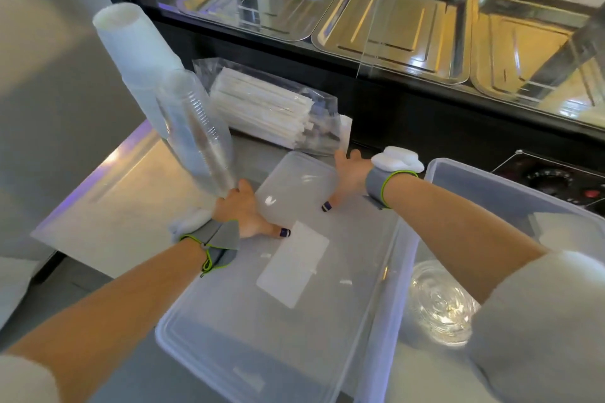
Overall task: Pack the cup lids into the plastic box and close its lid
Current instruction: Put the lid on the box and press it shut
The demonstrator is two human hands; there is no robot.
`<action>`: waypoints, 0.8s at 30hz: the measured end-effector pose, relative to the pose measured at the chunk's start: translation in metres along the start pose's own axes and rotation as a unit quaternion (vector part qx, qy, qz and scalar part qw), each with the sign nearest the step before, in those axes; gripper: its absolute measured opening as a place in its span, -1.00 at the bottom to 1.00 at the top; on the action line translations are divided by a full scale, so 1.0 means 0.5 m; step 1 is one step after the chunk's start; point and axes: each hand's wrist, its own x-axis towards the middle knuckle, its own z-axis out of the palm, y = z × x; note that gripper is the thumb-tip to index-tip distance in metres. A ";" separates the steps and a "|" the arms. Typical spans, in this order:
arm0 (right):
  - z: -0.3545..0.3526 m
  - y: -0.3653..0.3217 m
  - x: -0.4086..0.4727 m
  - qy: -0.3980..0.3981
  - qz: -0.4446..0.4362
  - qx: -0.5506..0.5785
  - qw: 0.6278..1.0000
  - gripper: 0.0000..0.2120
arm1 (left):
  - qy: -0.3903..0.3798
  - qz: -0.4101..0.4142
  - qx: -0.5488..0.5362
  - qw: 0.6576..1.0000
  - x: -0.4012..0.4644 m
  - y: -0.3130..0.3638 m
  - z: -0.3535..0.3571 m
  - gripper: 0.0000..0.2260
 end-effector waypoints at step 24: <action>-0.075 0.009 -0.152 0.005 -0.090 0.138 0.986 -0.50 | -0.079 0.111 -0.263 0.955 -0.120 0.025 -0.093 -0.47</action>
